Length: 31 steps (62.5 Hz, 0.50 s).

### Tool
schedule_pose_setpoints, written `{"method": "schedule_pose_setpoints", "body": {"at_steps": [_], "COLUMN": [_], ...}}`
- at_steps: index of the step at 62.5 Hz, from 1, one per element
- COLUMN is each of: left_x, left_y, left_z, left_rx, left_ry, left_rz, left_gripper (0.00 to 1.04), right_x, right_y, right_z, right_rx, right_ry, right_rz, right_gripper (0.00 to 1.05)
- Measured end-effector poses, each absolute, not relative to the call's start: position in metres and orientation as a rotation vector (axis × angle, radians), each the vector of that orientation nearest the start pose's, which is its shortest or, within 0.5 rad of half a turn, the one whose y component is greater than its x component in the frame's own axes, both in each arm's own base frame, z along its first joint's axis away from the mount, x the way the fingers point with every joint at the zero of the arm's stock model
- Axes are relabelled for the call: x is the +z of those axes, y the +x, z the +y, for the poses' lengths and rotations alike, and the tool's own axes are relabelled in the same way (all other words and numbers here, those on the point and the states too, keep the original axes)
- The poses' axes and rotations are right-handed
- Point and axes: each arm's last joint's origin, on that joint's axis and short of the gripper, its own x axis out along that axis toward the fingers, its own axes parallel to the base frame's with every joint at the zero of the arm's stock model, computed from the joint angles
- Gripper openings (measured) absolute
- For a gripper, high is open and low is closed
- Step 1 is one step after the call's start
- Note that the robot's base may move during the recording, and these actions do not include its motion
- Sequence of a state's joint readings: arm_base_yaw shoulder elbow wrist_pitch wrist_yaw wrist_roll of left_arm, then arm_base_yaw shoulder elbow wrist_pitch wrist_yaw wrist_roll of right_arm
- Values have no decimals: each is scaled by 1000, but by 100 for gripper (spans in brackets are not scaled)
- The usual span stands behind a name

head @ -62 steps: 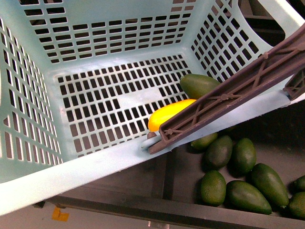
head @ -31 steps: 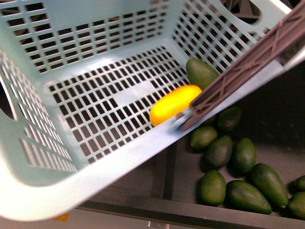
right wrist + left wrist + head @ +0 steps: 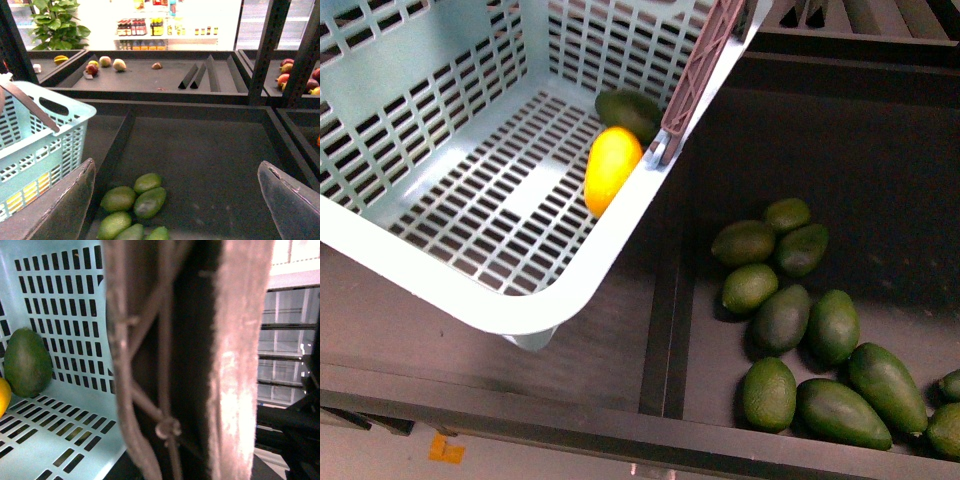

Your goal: Pick mango and avocado into basket

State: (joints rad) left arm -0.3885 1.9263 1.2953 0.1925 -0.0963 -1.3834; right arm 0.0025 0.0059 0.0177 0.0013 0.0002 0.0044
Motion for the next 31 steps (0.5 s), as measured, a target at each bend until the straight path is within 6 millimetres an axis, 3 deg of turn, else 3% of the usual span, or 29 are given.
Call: {"method": "schedule_pose_setpoints", "body": {"at_steps": [15,31], "left_x": [194,167], "left_y": [469,512], "left_z": [-144,-122], "left_rx": [141,224], "left_ry": [-1355,-1350], "left_rz": [475,417], "left_gripper": [14,14], "right_x": [169,169], "right_y": [97,97], "right_z": [0,0], "right_rx": [2,3], "right_ry": [4,4], "right_rz": [-13,-14], "right_gripper": [96,96]}}
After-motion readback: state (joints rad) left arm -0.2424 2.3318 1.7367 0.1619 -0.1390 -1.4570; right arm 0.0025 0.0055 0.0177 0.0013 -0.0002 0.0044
